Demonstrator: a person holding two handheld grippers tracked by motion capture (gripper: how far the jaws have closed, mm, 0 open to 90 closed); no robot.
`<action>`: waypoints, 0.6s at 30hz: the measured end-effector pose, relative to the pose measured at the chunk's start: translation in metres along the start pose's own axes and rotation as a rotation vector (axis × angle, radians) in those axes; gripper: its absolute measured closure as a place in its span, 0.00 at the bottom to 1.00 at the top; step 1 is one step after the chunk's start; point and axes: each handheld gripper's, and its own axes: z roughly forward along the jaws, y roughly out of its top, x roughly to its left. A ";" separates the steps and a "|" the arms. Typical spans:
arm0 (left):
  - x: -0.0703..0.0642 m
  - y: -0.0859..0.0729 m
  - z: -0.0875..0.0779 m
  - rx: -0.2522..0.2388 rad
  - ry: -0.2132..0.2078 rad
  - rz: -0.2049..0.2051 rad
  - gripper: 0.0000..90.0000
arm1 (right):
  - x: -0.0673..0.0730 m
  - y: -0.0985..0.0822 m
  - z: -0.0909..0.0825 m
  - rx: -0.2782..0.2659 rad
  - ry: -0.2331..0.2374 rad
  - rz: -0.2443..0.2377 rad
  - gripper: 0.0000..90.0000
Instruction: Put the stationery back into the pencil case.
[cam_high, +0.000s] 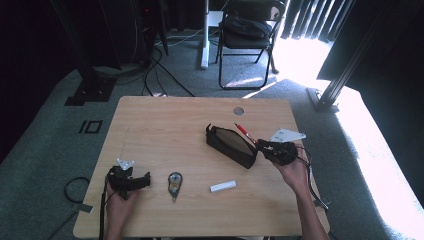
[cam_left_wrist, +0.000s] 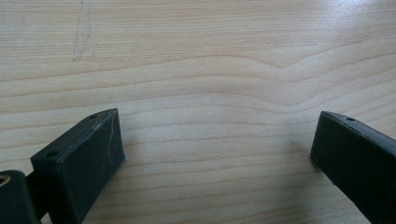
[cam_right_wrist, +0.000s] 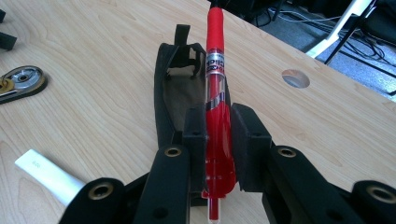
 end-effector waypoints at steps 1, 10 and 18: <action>0.000 0.000 0.000 0.000 0.000 0.000 0.03 | 0.000 0.000 0.000 -0.001 0.000 0.001 0.85; 0.000 0.000 0.000 0.000 0.000 0.001 0.03 | -0.002 0.000 0.004 0.002 -0.001 0.004 0.85; 0.000 0.000 0.000 0.000 0.000 0.000 0.03 | -0.002 0.000 0.009 0.005 -0.002 0.005 0.85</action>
